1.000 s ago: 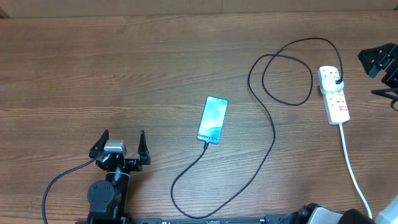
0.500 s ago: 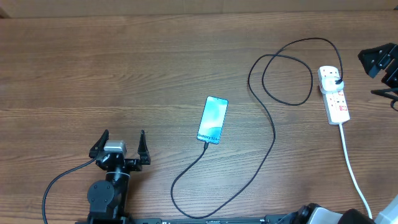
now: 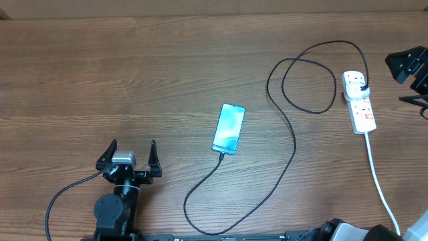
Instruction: Plug charger to phone and switch on socket
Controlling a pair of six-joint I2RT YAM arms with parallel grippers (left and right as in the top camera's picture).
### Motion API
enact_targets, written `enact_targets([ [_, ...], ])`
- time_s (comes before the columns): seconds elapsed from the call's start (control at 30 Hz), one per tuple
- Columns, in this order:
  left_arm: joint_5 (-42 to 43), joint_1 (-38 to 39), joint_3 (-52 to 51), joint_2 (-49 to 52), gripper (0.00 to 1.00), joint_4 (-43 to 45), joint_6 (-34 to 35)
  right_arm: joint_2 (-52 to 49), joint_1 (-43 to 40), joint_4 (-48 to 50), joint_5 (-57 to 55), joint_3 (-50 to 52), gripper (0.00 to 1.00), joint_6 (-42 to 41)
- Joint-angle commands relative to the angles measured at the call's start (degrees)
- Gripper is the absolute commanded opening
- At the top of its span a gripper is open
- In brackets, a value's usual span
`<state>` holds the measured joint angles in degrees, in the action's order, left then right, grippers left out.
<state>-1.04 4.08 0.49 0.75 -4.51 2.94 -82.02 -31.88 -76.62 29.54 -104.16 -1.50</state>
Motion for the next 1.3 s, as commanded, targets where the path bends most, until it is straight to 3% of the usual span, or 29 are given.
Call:
enact_targets([
  [0.0,0.9,-0.3,-0.2,-0.5,1.0,0.0,-0.8,-0.2,0.1,2.3,-0.5,-0.4,1.0,0.3],
  [0.33,0.9,-0.3,-0.2,-0.5,1.0,0.0,-0.8,-0.2,0.1,7.2,-0.3,-0.1,1.0,3.2],
  [0.67,0.9,-0.3,-0.2,-0.5,1.0,0.0,-0.8,7.5,2.3,17.0,-0.3,3.1,1.0,3.3],
  [0.87,0.9,-0.3,-0.2,-0.5,1.0,0.0,-0.8,15.5,7.7,29.5,-0.3,16.4,1.0,3.3],
  [1.27,0.9,-0.3,-0.2,-0.5,1.0,0.0,-0.8,34.9,19.4,64.0,-0.3,53.9,1.0,3.3],
])
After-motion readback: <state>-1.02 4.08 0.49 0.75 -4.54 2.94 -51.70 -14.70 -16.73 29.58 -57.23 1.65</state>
